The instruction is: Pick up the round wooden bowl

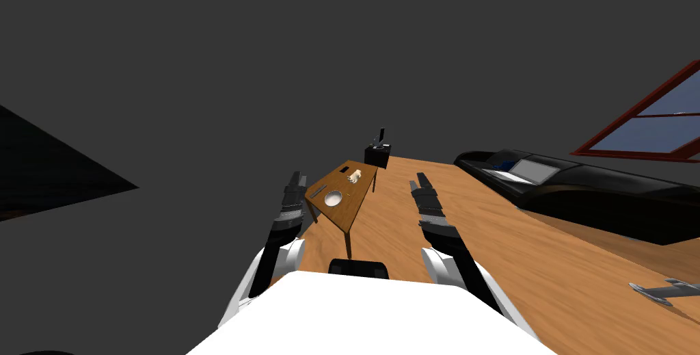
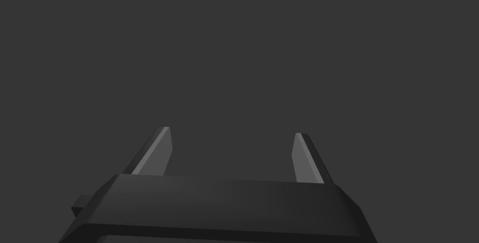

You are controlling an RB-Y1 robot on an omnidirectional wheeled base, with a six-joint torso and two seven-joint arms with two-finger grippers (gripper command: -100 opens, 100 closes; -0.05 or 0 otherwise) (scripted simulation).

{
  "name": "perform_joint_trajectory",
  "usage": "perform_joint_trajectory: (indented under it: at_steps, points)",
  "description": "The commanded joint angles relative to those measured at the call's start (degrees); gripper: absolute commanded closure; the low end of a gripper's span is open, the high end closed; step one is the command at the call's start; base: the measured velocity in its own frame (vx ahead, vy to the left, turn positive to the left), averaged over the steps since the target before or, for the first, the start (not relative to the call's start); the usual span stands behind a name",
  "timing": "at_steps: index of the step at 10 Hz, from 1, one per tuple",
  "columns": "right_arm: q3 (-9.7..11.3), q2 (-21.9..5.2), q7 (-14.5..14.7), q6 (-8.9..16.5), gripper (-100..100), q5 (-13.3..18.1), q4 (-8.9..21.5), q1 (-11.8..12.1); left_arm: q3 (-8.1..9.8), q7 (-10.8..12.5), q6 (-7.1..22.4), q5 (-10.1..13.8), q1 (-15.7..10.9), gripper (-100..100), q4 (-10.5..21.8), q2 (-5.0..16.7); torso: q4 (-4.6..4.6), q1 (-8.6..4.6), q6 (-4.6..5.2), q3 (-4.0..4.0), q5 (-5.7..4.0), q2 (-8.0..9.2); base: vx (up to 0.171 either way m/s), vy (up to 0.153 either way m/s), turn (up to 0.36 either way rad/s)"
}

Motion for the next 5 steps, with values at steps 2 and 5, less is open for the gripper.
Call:
perform_joint_trajectory:
  at_steps: [2, 5]
  points:
    - [0.0, 0.0, 0.0, 0.0, 0, 0.0, 0.0, 0.0, 0.12, 1.3, 1.7, 1.4, -1.6, -100, 1.9, 3.8, 0.01, -0.07, 0.01, 0.03, -0.01, 0.05, -0.028, -0.039, -0.004]
    - [0.0, 0.0, 0.0, 0.0, 0, 0.0, 0.0, 0.0, 0.35, 3.3, 4.8, 3.7, -4.1, -100, 5.2, 6.9, 0.04, -0.28, 0.01, 0.11, -0.06, 0.20, -0.054, -0.085, -0.007]
